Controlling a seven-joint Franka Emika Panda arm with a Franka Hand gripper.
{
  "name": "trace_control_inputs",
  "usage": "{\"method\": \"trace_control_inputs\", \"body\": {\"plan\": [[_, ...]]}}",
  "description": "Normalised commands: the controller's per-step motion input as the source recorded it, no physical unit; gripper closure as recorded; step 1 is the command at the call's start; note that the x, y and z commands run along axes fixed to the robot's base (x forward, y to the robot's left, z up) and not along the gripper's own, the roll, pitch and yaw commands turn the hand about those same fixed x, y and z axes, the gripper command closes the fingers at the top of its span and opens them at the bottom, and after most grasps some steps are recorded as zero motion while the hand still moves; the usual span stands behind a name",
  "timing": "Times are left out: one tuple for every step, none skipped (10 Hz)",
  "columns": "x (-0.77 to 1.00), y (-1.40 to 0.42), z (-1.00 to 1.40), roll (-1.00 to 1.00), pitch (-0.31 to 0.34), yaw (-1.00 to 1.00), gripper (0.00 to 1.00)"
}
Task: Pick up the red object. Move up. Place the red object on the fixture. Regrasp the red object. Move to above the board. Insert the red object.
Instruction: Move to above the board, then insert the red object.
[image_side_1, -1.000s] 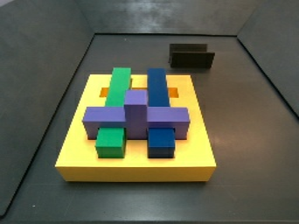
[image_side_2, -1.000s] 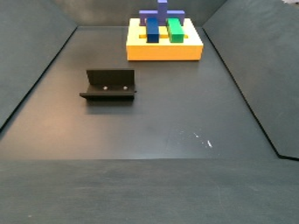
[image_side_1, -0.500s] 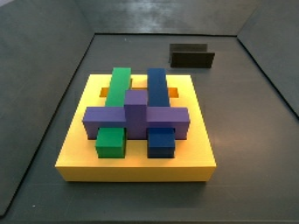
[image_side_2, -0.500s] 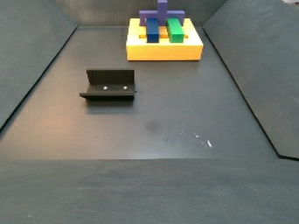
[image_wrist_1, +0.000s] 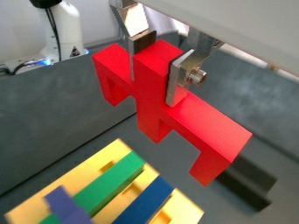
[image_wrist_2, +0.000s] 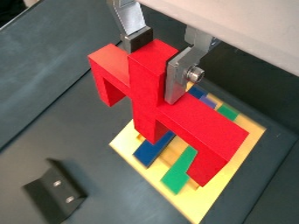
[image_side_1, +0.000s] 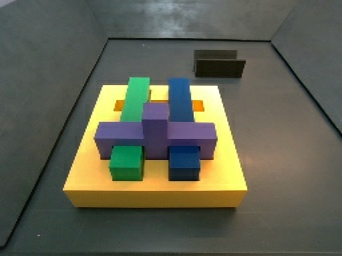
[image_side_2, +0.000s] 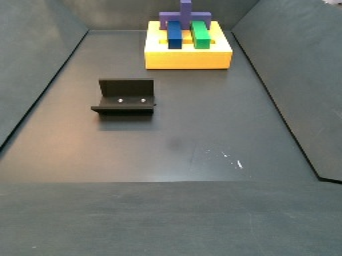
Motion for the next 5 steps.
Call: {"method": "trace_control_inputs", "body": {"plan": [[-0.06,0.03,0.00,-0.80,0.002,-0.02,1.00],[-0.05,0.03,0.00,-0.51,-0.016,-0.01,1.00],[-0.04,0.01,0.00,-0.33,-0.023,-0.01,1.00],[-0.03,0.01,0.00,-0.22,-0.018,-0.01,1.00],[0.00,-0.02,-0.11,0.00,-0.057,0.00,1.00]]}}
